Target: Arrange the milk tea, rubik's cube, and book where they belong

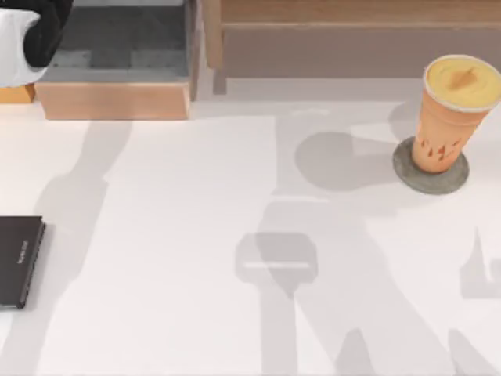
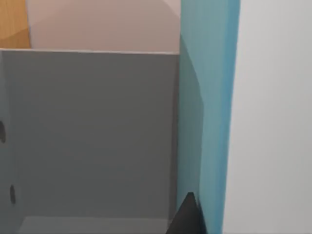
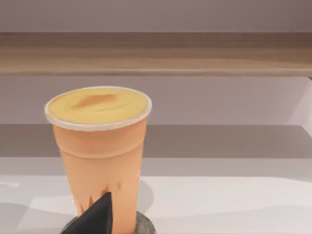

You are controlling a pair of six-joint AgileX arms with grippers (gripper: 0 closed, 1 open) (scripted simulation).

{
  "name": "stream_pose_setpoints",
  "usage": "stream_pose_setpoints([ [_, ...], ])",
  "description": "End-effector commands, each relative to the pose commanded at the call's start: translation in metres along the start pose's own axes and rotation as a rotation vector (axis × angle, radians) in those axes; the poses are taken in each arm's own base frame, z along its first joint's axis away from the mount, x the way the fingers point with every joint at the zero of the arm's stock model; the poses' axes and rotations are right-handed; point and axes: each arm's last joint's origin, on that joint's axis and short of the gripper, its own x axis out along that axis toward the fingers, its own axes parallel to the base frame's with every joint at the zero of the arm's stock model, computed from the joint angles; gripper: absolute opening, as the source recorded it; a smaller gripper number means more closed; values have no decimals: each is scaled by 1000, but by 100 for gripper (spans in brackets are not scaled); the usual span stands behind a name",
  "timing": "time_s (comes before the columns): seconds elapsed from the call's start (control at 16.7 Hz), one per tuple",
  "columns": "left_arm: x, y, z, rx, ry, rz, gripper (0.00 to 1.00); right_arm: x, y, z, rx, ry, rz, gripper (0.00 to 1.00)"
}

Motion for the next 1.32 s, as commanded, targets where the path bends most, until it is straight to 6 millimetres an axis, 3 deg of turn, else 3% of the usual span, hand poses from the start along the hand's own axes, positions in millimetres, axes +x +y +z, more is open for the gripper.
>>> stream_pose_setpoints([
  [0.12,0,0,0,0,0,0,2,0,0,0,0,0,0,100],
  [0.18,0,0,0,0,0,0,0,0,0,0,0,0,0,100],
  [1.32,-10,0,11,9,-6,-2,0,0,0,0,0,0,0,100],
])
